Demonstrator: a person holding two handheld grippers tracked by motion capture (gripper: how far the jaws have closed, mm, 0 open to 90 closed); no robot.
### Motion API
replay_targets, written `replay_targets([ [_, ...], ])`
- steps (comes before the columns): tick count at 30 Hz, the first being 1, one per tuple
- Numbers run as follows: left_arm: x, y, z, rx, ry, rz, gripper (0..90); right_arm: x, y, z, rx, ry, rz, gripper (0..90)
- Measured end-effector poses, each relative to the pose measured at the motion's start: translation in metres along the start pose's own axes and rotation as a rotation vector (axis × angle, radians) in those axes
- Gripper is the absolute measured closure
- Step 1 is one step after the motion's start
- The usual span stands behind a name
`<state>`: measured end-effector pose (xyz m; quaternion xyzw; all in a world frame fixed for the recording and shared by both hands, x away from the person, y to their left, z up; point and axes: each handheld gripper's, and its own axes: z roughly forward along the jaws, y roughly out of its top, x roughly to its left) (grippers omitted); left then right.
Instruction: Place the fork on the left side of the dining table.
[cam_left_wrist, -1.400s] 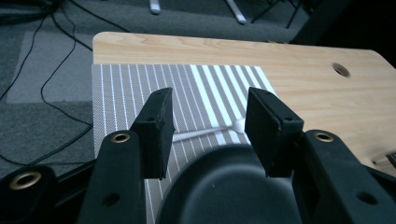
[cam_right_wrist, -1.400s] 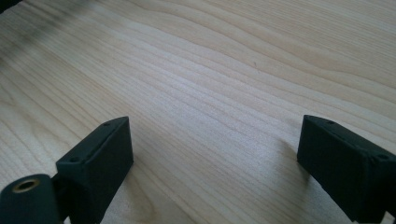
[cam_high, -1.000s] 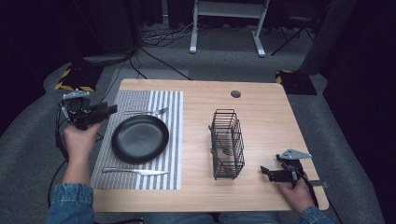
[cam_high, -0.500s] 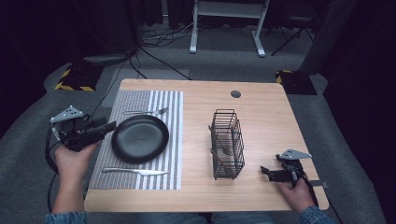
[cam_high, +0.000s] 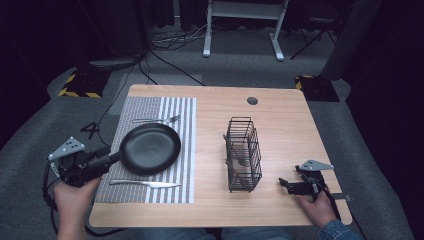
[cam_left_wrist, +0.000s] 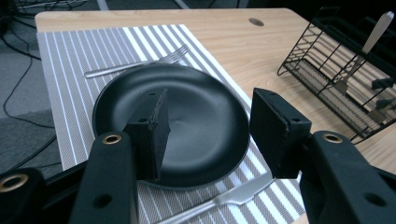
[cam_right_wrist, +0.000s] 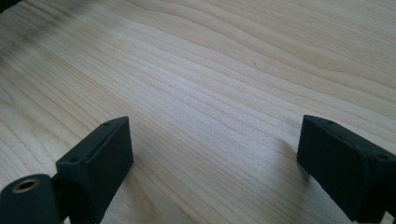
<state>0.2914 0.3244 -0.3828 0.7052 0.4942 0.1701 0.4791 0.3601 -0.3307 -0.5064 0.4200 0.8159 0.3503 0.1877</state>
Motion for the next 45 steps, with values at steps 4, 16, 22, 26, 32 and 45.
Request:
replay_targets([
  [4, -0.002, -0.012, -0.002, -0.020, -0.009, -0.008, 47.7, 0.000, 0.000, 0.000, 0.000, 0.000, 0.000, 10.5],
  [16, 0.002, -0.048, 0.007, -0.037, -0.039, -0.028, 46.1, 0.000, 0.000, 0.000, 0.000, -0.001, 0.000, 10.4],
  [22, 0.005, -0.075, 0.016, -0.004, -0.041, -0.025, 44.6, 0.000, 0.000, 0.000, 0.000, 0.000, 0.000, 10.4],
  [26, 0.006, -0.089, 0.021, 0.022, -0.034, -0.023, 44.4, 0.000, 0.000, 0.000, 0.000, 0.000, 0.000, 10.5],
  [32, 0.007, -0.105, 0.028, 0.052, -0.024, -0.014, 43.4, 0.000, 0.000, 0.000, 0.000, 0.000, 0.000, 10.5],
  [45, -0.006, -0.121, 0.050, 0.182, 0.040, 0.095, 40.8, 0.000, 0.000, 0.000, -0.002, -0.001, -0.001, 10.4],
])
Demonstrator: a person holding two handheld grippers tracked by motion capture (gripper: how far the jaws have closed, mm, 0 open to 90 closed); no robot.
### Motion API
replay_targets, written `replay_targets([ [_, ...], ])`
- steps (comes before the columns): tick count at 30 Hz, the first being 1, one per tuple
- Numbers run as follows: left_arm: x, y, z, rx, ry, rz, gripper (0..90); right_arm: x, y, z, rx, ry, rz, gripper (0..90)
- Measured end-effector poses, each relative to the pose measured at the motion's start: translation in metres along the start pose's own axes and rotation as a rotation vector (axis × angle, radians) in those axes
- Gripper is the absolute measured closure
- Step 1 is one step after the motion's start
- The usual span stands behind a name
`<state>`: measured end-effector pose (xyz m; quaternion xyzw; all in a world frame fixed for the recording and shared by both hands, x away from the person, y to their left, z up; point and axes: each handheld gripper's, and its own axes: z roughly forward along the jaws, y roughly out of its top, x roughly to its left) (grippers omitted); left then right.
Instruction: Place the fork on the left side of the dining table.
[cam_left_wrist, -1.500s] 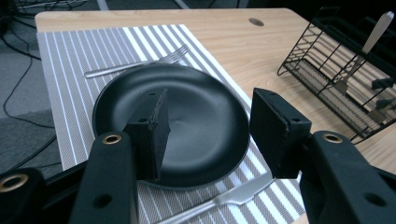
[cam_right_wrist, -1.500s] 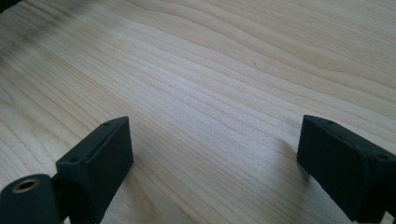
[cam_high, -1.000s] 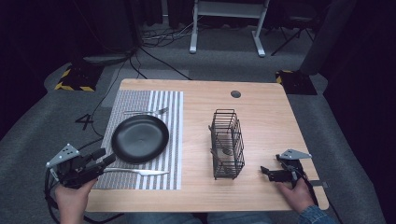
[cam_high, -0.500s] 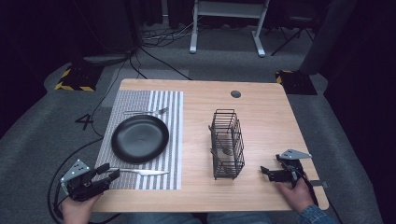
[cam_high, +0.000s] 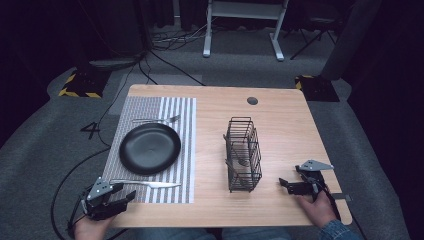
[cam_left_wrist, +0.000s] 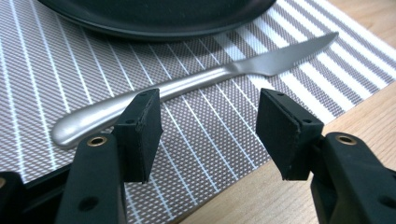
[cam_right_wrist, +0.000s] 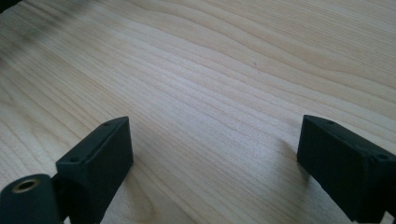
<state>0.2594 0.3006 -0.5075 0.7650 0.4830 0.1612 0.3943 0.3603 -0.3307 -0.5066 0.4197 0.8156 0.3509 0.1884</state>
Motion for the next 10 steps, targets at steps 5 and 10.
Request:
replay_targets([
  [5, -0.0045, -0.0025, 0.0044, 0.022, 0.031, 0.050, 40.0, 0.0000, 0.0000, 0.0000, 0.000, 0.000, 0.000, 10.4],
  [10, -0.0065, -0.0079, 0.0066, -0.011, 0.046, 0.104, 38.0, 0.0000, 0.0000, 0.0000, 0.001, 0.000, 0.001, 10.3],
])
